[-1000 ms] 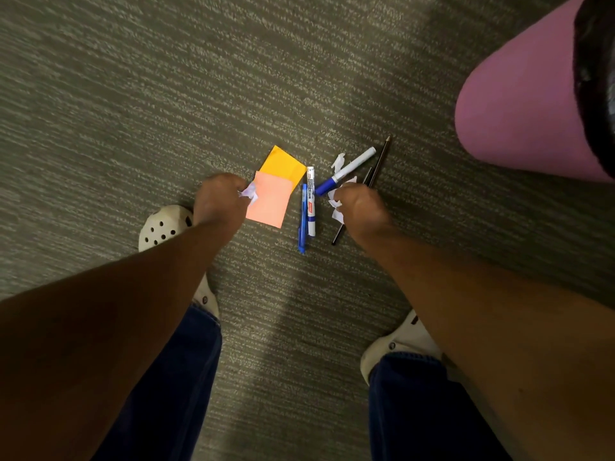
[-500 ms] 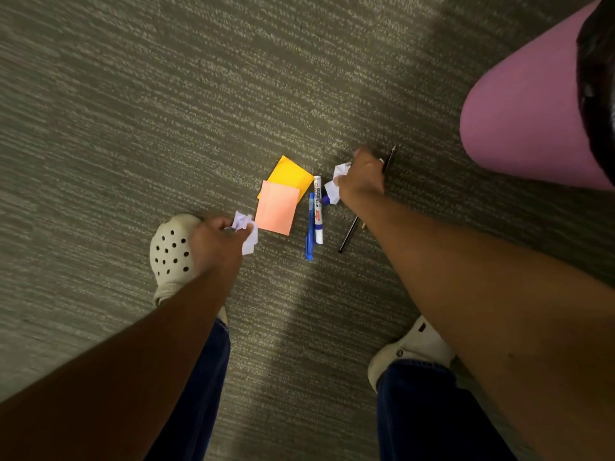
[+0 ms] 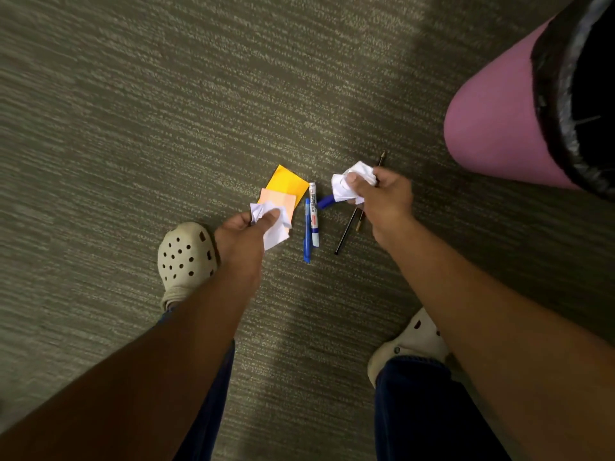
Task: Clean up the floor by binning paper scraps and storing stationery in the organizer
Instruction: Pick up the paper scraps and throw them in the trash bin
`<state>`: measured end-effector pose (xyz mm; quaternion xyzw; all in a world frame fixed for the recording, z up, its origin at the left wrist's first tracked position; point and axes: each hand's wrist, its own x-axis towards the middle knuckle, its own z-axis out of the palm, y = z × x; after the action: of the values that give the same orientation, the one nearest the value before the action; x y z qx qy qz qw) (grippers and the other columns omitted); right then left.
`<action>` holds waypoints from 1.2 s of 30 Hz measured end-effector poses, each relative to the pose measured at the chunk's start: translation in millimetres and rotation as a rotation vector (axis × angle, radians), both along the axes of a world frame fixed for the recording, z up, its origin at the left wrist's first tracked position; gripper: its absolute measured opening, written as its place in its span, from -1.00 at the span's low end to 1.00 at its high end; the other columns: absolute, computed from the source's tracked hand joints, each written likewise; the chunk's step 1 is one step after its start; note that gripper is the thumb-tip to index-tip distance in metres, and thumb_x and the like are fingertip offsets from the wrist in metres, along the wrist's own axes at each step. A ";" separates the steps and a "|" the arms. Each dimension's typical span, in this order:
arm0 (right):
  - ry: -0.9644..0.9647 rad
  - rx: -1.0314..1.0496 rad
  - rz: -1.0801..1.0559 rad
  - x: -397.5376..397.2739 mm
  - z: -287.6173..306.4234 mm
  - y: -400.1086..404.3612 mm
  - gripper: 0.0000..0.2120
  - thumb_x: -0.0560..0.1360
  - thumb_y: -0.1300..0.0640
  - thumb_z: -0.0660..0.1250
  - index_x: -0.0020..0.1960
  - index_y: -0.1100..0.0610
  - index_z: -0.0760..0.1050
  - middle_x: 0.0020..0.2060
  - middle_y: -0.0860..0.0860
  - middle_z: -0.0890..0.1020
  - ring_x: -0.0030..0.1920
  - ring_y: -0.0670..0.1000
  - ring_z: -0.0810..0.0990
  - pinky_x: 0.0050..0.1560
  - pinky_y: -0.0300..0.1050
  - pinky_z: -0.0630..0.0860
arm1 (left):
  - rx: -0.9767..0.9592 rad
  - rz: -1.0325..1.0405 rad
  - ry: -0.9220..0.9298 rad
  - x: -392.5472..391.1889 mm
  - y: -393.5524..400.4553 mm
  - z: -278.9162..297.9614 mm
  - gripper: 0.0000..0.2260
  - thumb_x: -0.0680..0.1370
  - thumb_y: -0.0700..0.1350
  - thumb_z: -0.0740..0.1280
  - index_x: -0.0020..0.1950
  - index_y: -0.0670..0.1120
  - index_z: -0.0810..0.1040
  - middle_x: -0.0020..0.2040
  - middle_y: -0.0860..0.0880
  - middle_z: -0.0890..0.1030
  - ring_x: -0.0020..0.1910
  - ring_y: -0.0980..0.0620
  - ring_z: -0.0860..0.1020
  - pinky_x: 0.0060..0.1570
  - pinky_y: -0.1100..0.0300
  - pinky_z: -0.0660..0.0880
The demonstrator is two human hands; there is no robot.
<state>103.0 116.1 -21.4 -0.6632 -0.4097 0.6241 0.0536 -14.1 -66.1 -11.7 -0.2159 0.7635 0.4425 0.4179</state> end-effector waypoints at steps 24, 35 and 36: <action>-0.071 0.374 -0.559 131.4 214.9 174.0 -0.83 0.55 0.26 0.45 0.07 0.04 0.66 -0.09 -0.06 0.70 0.02 0.06 0.74 0.09 0.15 0.72 | 0.386 -0.477 -0.001 127.0 316.5 233.2 -0.71 0.47 -0.22 0.57 0.15 -0.20 0.63 -0.09 -0.07 0.74 -0.21 0.03 0.73 -0.26 0.16 0.68; -0.227 0.472 -0.413 154.7 204.9 178.5 -0.57 0.56 -0.01 0.47 0.34 0.20 0.59 0.22 0.12 0.70 0.20 0.08 0.68 0.19 0.16 0.66 | 0.359 -0.485 -0.158 129.3 334.9 234.3 -0.54 0.59 -0.14 0.44 0.48 -0.11 0.44 0.30 -0.09 0.61 0.17 0.02 0.61 0.23 -0.04 0.63; -0.237 0.511 -0.399 156.9 206.2 168.3 -0.66 0.59 0.00 0.42 0.28 0.17 0.62 0.16 0.10 0.72 0.16 0.07 0.70 0.15 0.17 0.68 | 0.371 -0.483 -0.153 124.3 327.7 234.0 -0.61 0.61 -0.16 0.41 0.43 -0.11 0.49 0.23 -0.07 0.65 0.14 0.01 0.66 0.19 -0.02 0.66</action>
<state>259.8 284.5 184.8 -0.7633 -0.4184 0.3971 0.2909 110.2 261.6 222.2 0.0187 0.6652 0.4447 0.5995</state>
